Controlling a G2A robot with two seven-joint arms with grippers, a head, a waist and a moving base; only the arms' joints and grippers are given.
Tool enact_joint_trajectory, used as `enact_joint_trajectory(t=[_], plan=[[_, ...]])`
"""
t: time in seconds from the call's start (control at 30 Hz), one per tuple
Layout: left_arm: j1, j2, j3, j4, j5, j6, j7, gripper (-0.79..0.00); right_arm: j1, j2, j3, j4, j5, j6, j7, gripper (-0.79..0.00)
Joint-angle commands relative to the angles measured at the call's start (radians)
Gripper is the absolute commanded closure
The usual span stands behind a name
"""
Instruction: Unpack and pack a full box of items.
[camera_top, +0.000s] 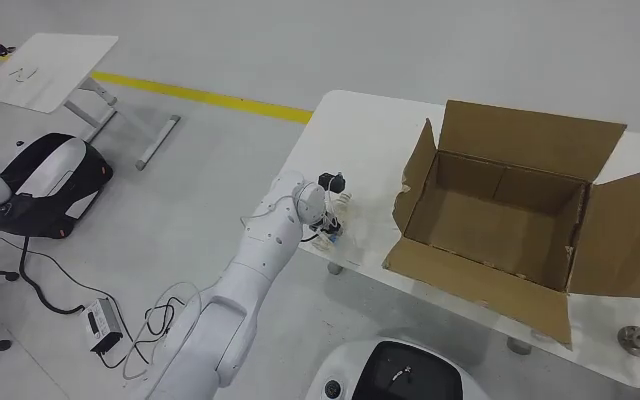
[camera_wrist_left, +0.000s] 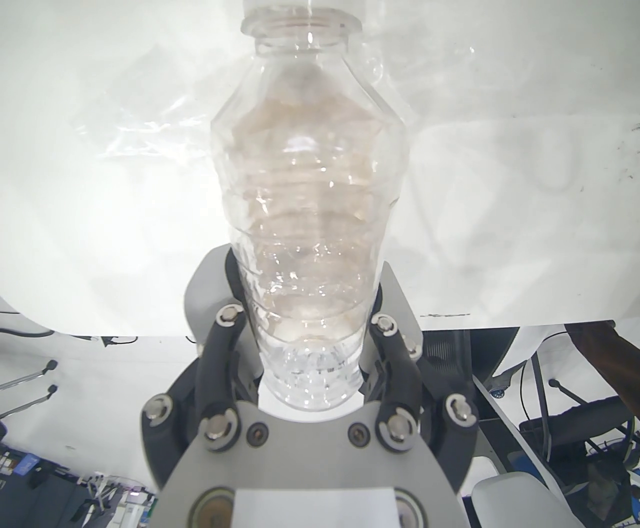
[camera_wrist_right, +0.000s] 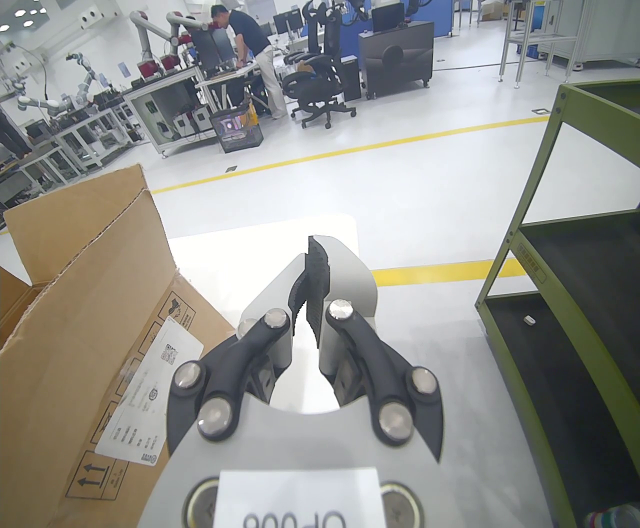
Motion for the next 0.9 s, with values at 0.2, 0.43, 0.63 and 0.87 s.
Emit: enact_joint_trajectory(t=[0.2,0.43,0.63,0.87], plan=[[0.011,0.019,-0.03,-0.079,-0.015,-0.011,-0.018,0.0,0.0,0.0,0.0,0.0,0.0,0.0,0.0,0.0],[0.072,0.05,-0.125,-0.328,-0.083,-0.019,-0.122,0.0,-0.019,-0.002,-0.049,-0.003,0.025,-0.012,0.007,0.0],[0.141,0.074,-0.229,-0.573,-0.207,-0.01,-0.204,0.0,-0.01,-0.007,-0.133,0.008,0.01,0.0,0.0,0.0],[0.166,0.094,-0.314,-0.752,-0.439,0.0,-0.289,0.0,-0.013,-0.01,-0.168,0.007,0.006,0.026,-0.012,0.0]])
